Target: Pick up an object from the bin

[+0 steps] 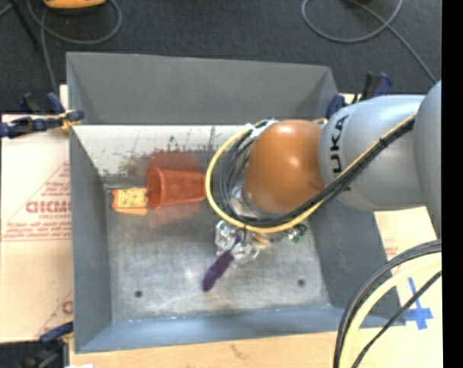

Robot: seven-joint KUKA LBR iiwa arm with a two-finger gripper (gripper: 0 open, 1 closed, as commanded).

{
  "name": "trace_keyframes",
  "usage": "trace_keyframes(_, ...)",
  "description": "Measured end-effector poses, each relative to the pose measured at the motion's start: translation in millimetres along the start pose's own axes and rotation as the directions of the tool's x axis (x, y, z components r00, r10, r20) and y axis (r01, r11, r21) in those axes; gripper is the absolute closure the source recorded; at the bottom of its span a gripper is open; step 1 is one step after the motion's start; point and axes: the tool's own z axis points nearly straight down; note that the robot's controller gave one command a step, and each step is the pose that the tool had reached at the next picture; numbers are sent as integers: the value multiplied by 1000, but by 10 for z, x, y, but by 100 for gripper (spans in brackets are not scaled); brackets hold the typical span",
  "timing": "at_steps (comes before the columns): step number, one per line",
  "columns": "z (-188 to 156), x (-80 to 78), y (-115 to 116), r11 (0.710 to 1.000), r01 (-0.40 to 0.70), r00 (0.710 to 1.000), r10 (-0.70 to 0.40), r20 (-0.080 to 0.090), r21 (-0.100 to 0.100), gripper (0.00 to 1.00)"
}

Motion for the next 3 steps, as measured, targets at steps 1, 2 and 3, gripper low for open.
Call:
trace_keyframes(1, -100, 6, 2, 1000, -1, 1000, 1, -4, -1, 100)
trace_keyframes(2, -186, 0, -7, 1000, -3, 1000, 3, -3, 1, 100)
trace_keyframes(3, -225, -4, -12, 1000, -4, 1000, 4, -1, 2, 100)
